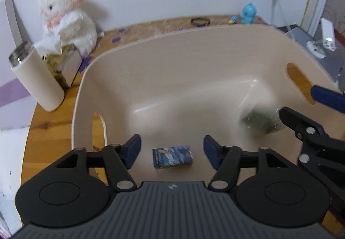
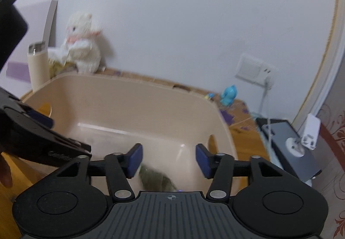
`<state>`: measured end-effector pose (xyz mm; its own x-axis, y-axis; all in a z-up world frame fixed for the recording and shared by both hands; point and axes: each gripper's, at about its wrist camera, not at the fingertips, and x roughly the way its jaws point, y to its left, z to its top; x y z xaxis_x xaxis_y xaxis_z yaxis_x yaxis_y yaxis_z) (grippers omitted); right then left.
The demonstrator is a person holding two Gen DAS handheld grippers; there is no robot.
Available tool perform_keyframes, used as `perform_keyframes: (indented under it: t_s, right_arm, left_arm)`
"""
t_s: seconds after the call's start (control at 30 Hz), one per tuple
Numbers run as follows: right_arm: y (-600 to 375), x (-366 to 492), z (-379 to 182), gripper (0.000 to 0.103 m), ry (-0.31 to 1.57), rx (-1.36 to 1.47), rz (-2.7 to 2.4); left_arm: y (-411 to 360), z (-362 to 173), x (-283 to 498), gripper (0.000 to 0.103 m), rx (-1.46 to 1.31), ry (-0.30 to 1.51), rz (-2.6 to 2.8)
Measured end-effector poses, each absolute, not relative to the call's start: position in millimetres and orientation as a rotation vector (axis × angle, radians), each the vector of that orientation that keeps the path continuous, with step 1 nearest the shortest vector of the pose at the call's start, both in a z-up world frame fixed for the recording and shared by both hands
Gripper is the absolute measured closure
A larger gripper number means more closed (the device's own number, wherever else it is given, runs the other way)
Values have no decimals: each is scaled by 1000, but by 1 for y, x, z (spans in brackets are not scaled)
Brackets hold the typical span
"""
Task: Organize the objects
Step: 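Lift both held items over the basket and open both tools to drop them, then bring both tools back toward the remaining items on the table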
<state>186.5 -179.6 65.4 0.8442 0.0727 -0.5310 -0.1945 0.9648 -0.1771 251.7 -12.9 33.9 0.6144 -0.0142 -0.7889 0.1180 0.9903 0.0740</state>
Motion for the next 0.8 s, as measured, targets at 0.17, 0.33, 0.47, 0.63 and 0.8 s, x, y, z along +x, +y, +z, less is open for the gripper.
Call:
perform_keyframes:
  t_s: [0.17,0.33,0.47,0.63,0.8]
  right_arm:
    - [-191,161,83,29,490,-190,123]
    - [-198,134,92,25,465,-166,131]
    - [-202,110,96,24,451,-155,148]
    - [-209,85,98,24,442,-144,164]
    - [-216,61,96,24,440,-148,175]
  left_arm:
    - [-13,61,227,19,95,823,-78]
    - [-12,81,201,16,108,764,-68]
    - [-8,89,178,15,101,727,-48]
    - [-6,91,144,15,109,692,-40]
    - [2,86,113,15,80,700,-47]
